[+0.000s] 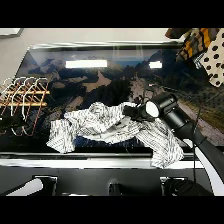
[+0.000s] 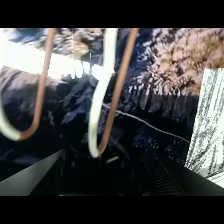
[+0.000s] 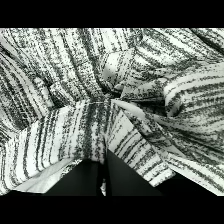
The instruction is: Fold the clothes and pants, and hang the long-sleeved shirts on hangers.
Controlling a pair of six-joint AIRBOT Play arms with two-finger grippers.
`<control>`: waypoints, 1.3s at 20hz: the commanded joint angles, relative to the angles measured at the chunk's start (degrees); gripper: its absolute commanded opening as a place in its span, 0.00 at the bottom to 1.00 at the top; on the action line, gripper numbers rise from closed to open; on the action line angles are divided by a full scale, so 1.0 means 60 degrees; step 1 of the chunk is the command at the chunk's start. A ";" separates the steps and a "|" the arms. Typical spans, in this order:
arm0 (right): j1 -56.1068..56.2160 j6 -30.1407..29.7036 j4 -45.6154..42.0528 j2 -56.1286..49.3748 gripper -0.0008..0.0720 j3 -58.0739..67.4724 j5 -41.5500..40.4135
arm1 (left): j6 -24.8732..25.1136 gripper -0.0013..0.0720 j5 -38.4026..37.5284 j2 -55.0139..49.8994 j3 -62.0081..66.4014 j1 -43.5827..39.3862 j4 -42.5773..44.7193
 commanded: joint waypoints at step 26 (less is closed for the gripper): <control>0.0004 -0.0018 -0.0208 -0.0007 0.06 -0.0004 0.0007 | 0.0841 0.20 0.0470 -0.2280 -0.0335 -0.0758 0.0820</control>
